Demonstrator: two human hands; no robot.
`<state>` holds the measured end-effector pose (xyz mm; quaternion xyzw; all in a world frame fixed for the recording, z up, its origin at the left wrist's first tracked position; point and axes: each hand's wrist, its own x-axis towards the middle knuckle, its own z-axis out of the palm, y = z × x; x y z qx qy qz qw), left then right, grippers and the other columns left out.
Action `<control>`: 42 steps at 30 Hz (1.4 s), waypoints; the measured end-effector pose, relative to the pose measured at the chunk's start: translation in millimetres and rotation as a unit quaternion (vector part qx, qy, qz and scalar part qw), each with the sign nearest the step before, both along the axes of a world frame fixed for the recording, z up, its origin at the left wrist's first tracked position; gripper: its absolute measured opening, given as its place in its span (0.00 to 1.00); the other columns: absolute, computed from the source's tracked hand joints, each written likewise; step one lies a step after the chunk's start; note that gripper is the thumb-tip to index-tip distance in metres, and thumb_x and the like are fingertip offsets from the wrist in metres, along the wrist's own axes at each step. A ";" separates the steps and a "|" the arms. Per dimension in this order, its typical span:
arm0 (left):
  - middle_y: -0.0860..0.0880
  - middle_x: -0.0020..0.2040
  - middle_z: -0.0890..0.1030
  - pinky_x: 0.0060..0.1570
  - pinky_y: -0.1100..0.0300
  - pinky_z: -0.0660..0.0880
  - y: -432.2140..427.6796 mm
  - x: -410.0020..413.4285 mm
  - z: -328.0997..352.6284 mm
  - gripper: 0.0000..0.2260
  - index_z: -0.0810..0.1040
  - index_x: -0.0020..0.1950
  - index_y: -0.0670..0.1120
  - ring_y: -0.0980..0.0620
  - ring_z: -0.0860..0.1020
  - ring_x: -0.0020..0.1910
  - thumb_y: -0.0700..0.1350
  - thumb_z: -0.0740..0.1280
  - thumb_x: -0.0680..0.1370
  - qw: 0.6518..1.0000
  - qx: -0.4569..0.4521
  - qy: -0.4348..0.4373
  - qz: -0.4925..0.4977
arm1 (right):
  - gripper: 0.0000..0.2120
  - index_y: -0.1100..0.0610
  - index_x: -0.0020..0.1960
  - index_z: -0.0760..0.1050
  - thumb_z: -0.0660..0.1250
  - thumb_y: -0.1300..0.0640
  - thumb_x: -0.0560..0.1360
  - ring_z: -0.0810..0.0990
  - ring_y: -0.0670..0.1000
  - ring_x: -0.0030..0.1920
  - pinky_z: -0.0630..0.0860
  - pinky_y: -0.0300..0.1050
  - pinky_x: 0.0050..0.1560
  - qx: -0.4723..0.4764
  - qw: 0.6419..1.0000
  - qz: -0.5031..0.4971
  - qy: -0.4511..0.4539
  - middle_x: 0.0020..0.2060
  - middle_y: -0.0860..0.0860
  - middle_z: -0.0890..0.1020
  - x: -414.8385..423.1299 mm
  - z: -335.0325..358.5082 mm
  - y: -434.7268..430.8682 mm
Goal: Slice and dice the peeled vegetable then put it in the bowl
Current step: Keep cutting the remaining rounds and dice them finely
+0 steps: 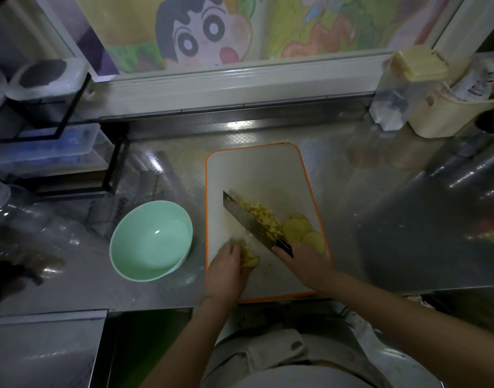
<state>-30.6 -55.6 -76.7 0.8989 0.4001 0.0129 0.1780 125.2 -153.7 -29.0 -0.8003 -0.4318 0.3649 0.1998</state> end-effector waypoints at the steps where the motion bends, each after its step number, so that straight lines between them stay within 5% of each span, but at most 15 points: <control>1: 0.46 0.56 0.72 0.49 0.55 0.70 0.4 0.8 -0.4 0.17 0.71 0.56 0.46 0.46 0.72 0.54 0.52 0.69 0.72 1.000 0.001 -0.006 0.015 | 0.22 0.52 0.30 0.58 0.58 0.51 0.81 0.63 0.44 0.25 0.62 0.37 0.24 0.006 1.000 0.007 -0.002 0.25 0.49 0.64 -0.4 2.2 -1.6; 6: 0.48 0.60 0.71 0.57 0.57 0.66 6.9 1.7 -1.5 0.28 0.68 0.66 0.48 0.47 0.68 0.60 0.57 0.70 0.70 1.000 -0.011 0.001 0.008 | 0.20 0.52 0.31 0.60 0.58 0.51 0.81 0.65 0.43 0.26 0.62 0.38 0.25 -0.004 1.000 0.015 0.006 0.27 0.48 0.66 -2.0 6.5 -4.6; 12: 0.45 0.56 0.73 0.55 0.55 0.67 7.0 1.5 -4.9 0.22 0.73 0.63 0.46 0.45 0.69 0.58 0.55 0.68 0.73 1.000 0.000 -0.016 0.004 | 0.19 0.59 0.41 0.70 0.55 0.45 0.80 0.71 0.50 0.33 0.67 0.39 0.34 -0.034 0.999 0.014 0.019 0.32 0.51 0.72 -9.5 4.5 -10.9; 17: 0.44 0.54 0.74 0.53 0.54 0.68 3.0 1.2 -7.2 0.20 0.75 0.61 0.45 0.44 0.70 0.56 0.54 0.68 0.73 0.999 0.002 -0.034 0.021 | 0.18 0.57 0.37 0.68 0.58 0.45 0.80 0.68 0.44 0.27 0.60 0.35 0.24 -0.014 1.000 -0.002 -0.011 0.29 0.48 0.69 -18.9 1.6 -14.4; 33: 0.45 0.55 0.78 0.55 0.56 0.69 2.1 -2.4 -1.7 0.13 0.77 0.57 0.44 0.46 0.71 0.59 0.47 0.68 0.74 0.994 -0.037 -0.094 0.043 | 0.17 0.50 0.36 0.63 0.54 0.43 0.80 0.75 0.54 0.39 0.72 0.47 0.39 -0.090 0.995 0.025 -0.042 0.34 0.50 0.71 -28.3 -8.4 -9.5; 38: 0.46 0.53 0.79 0.52 0.58 0.67 6.7 -1.8 -5.1 0.11 0.78 0.55 0.44 0.46 0.71 0.57 0.47 0.67 0.75 0.996 -0.030 -0.077 0.025 | 0.18 0.54 0.55 0.74 0.50 0.45 0.82 0.79 0.58 0.49 0.75 0.47 0.46 -0.111 0.991 0.060 -0.049 0.47 0.57 0.78 -30.1 -8.5 -5.1; 40: 0.47 0.52 0.79 0.49 0.59 0.67 7.0 -1.3 -4.7 0.10 0.78 0.54 0.45 0.47 0.72 0.56 0.47 0.66 0.75 0.997 -0.024 -0.076 0.024 | 0.18 0.54 0.63 0.73 0.50 0.47 0.82 0.77 0.53 0.41 0.71 0.44 0.40 -0.126 0.987 0.073 -0.064 0.45 0.56 0.77 -29.4 -7.7 -4.3; 42: 0.46 0.50 0.79 0.47 0.58 0.67 7.6 -0.8 -4.8 0.09 0.79 0.52 0.44 0.47 0.72 0.54 0.46 0.67 0.75 0.996 -0.020 -0.082 0.024 | 0.23 0.61 0.60 0.73 0.49 0.45 0.82 0.70 0.48 0.33 0.71 0.46 0.41 -0.125 0.989 0.057 -0.048 0.36 0.52 0.71 -28.6 -8.4 -2.8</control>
